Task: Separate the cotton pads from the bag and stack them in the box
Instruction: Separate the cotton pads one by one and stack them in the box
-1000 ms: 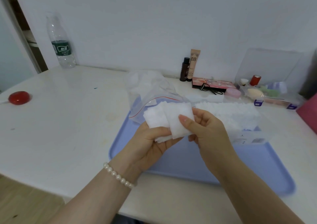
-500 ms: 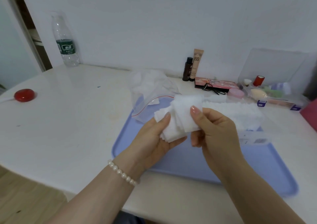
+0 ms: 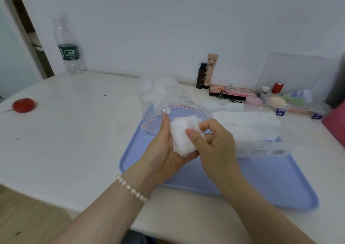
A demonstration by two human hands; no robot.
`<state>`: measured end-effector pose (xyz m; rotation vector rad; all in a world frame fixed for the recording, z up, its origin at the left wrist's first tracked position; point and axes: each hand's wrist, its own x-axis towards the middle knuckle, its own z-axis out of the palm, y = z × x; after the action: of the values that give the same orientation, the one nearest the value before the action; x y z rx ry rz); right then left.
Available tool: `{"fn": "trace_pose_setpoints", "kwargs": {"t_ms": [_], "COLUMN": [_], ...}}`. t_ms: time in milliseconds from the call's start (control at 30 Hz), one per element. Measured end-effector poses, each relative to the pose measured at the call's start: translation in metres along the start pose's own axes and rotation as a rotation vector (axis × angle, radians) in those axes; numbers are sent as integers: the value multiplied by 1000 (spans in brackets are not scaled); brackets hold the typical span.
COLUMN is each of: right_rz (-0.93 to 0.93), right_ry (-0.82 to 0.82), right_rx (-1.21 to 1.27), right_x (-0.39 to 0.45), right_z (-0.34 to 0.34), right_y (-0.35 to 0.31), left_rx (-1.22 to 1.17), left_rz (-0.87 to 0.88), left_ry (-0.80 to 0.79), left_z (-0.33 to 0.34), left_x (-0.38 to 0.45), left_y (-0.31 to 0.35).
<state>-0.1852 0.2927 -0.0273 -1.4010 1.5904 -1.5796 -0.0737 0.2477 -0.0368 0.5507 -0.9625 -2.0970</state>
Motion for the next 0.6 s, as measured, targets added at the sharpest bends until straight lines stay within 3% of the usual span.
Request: {"fn": "trace_pose_setpoints", "kwargs": {"t_ms": [133,267,333,400,467,600], "right_rz": [-16,-116,-180,-237,-189,79], "right_ry": [46,167,220,240,90,-479], "right_rx": [-195,-412,-400,-189,-24,-266], "right_x": [0,4,7,10,14,28], "right_z": [-2,-18,-28,-40,-53,-82], "right_y": [-1,-10,-16,-26,-42,-65], "left_rx": [167,156,164,231,307,414], "left_rz": [60,69,45,5,-17,-55], "left_ry": [-3,-14,-59,-103,-124,-169], "left_z": [2,6,14,25,36,66], "left_x": [-4,-9,-13,-16,-16,-8], "left_y": [-3,2,8,15,21,28]}}
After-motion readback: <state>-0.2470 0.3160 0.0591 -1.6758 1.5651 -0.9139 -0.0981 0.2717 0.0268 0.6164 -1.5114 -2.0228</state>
